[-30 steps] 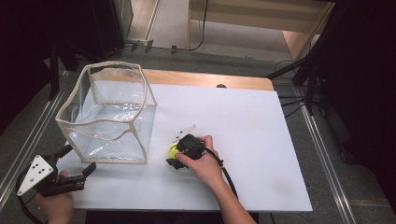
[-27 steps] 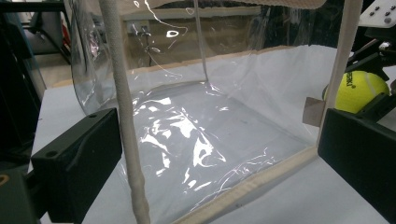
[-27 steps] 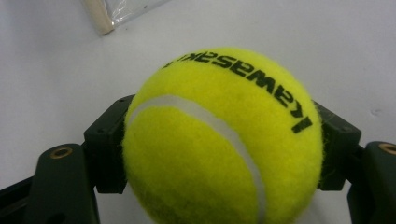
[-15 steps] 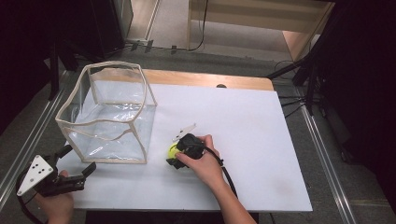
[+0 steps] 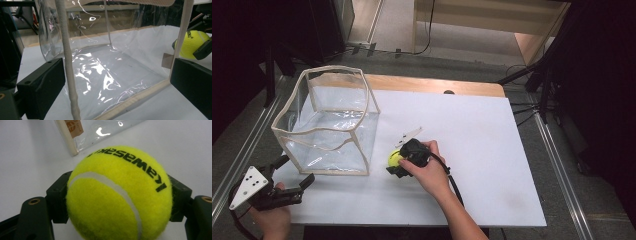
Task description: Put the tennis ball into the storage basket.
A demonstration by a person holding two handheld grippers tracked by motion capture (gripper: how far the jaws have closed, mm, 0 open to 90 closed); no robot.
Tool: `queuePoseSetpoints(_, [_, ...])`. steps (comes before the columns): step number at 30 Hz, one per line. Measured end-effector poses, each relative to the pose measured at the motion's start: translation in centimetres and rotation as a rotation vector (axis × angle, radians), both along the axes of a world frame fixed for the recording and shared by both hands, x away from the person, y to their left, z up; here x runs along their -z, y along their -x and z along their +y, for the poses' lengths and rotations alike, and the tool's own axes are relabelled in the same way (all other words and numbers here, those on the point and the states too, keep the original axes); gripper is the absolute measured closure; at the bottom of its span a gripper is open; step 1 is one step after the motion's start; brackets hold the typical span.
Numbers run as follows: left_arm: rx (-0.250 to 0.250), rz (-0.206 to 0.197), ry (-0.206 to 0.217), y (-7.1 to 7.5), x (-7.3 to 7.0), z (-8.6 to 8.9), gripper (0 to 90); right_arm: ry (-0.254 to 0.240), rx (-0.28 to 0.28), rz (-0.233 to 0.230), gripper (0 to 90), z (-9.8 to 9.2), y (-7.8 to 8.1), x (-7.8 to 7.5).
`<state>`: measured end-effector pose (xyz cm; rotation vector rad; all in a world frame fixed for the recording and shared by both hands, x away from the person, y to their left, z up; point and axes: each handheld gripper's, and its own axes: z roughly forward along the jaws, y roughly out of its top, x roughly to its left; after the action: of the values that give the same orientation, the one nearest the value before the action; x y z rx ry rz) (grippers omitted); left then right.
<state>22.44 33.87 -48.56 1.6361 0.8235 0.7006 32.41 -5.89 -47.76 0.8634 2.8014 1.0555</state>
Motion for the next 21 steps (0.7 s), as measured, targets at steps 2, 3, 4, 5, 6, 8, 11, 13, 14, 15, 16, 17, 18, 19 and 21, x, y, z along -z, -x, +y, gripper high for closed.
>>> queuePoseSetpoints(2, [0.0, 0.001, 0.0, 0.0, 0.0, 0.0, 0.1, -0.001, -0.013, -0.007, 23.4, 0.1, -0.1, -0.4])
queuePoseSetpoints(3, [0.0, 0.0, 0.003, 0.0, 0.0, 0.0, 0.1, -0.004, -0.013, -0.005, 23.4, 0.1, -0.1, -0.6])
queuePoseSetpoints(4, [0.0, 0.0, 0.0, 0.0, 0.0, 0.0, 0.1, -0.007, -0.013, -0.012, 23.4, 0.2, -0.1, -0.8])
queuePoseSetpoints(5, [0.0, 0.0, 0.002, 0.0, 0.0, 0.0, 0.1, -0.011, -0.018, -0.017, 23.4, 0.2, -0.2, -0.9])
queuePoseSetpoints(6, [-0.003, 0.001, 0.006, 0.0, 0.0, 0.0, 0.1, -0.016, -0.02, -0.022, 23.4, 0.2, -0.2, -1.1])
queuePoseSetpoints(8, [-0.004, 0.002, 0.007, 0.0, 0.0, 0.0, 0.1, -0.008, -0.026, -0.019, 23.3, 0.3, -0.3, -1.6])
queuePoseSetpoints(11, [-0.002, 0.002, 0.014, 0.1, 0.0, 0.1, 0.1, -0.006, -0.041, -0.024, 23.4, 0.3, -0.4, -2.5])
queuePoseSetpoints(13, [-0.002, 0.004, 0.012, 0.0, 0.0, 0.0, 0.1, -0.02, -0.055, -0.028, 23.4, 0.2, -0.7, -3.5])
queuePoseSetpoints(14, [-0.003, 0.004, 0.012, 0.0, 0.0, 0.0, 0.1, -0.022, -0.056, -0.032, 23.3, 0.2, -0.8, -4.0])
queuePoseSetpoints(15, [-0.003, 0.003, 0.008, 0.0, 0.0, 0.0, 0.1, -0.024, -0.059, -0.037, 23.4, 0.2, -0.8, -4.3])
queuePoseSetpoints(16, [0.0, 0.001, 0.01, 0.0, 0.0, 0.0, 0.1, -0.029, -0.061, -0.043, 23.4, 0.1, -0.9, -4.8])
queuePoseSetpoints(17, [0.0, 0.002, 0.009, 0.0, 0.0, 0.0, 0.1, -0.033, -0.063, -0.041, 23.4, 0.1, -1.0, -5.1])
queuePoseSetpoints(18, [-0.002, 0.003, 0.016, 0.0, 0.0, 0.0, 0.1, -0.036, -0.074, -0.043, 23.4, 0.2, -1.1, -5.4])
queuePoseSetpoints(19, [-0.004, 0.003, 0.018, 0.0, 0.0, 0.1, 0.1, -0.03, -0.076, -0.049, 23.4, 0.3, -1.1, -5.8])
queuePoseSetpoints(21, [-0.002, 0.003, 0.015, 0.0, 0.0, 0.0, 0.1, -0.035, -0.087, -0.05, 23.4, 0.5, -1.1, -6.3])
